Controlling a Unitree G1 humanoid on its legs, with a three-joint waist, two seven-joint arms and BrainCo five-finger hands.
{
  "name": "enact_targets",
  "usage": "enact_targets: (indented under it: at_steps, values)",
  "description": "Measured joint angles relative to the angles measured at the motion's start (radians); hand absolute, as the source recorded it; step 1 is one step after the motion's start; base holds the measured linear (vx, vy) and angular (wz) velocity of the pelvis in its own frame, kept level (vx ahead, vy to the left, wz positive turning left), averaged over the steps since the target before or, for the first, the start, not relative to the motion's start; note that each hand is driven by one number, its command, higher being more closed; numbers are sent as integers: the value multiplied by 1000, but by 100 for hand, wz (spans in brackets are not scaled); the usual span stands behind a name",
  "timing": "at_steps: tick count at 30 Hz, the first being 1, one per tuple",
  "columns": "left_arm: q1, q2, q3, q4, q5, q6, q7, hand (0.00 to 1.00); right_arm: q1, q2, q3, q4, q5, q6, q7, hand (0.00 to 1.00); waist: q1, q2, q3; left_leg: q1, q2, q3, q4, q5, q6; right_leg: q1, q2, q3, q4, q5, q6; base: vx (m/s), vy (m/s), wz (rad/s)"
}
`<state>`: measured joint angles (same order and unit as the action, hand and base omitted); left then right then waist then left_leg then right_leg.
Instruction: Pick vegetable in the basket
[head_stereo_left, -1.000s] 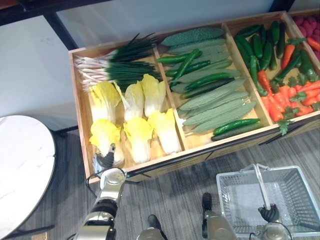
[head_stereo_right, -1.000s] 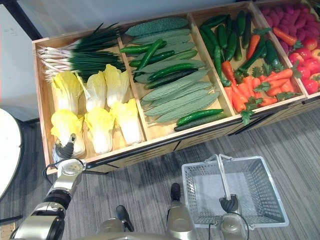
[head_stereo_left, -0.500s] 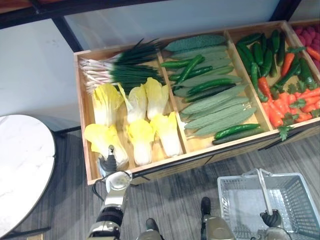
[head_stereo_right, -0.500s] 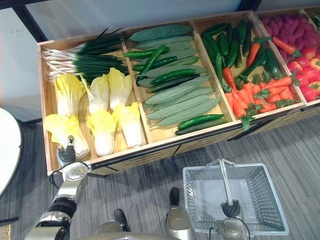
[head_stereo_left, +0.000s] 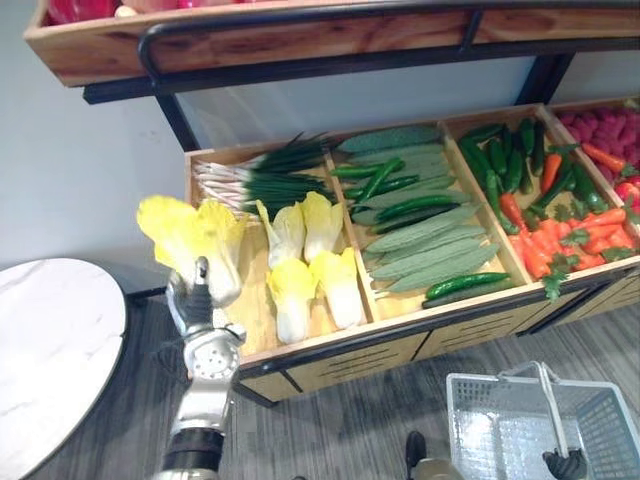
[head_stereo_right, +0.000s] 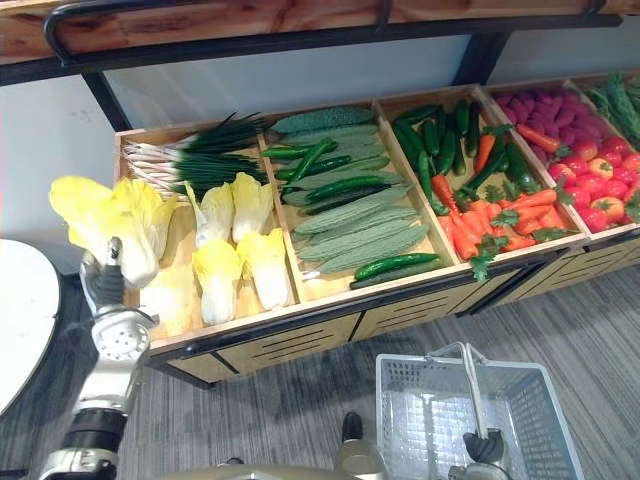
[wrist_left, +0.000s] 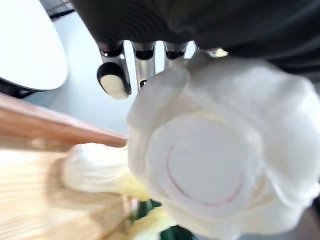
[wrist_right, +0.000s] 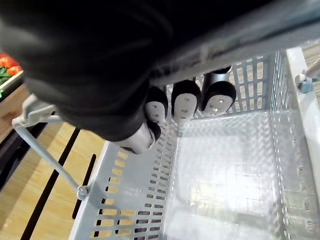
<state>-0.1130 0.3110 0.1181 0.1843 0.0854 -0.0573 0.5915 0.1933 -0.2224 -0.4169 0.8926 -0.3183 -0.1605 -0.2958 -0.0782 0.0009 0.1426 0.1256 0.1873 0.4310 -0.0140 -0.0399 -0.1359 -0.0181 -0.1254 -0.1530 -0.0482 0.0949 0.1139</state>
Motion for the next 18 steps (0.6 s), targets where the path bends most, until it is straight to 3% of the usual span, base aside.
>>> enact_targets:
  at_steps: [4,8,13,18]
  values:
    - [0,101,10,-103,17,-38,-72,100,3,-57,-32,-11,-31,9,23,100,0,8,-23,11,-5,31,-8,-2,-1,-13,2,30,1,5,2,5,-5,-20]
    - [0,115,-5,-180,17,-71,-138,100,-8,-93,-61,-23,-37,6,30,100,0,8,-26,37,-9,71,-22,-5,-5,-13,8,71,-1,12,6,14,6,-29]
    - [0,132,-122,-290,16,-118,-258,100,-28,-121,-80,-85,-74,1,68,100,-1,1,-29,75,-13,134,-40,-14,-10,-15,21,128,-3,16,11,8,-3,-33]
    - [0,138,-266,-331,14,-169,-396,100,-43,-191,-7,-208,-117,-40,112,100,-7,-2,-28,122,-18,219,-35,-43,-16,-19,34,208,-4,22,20,-9,-1,-46]
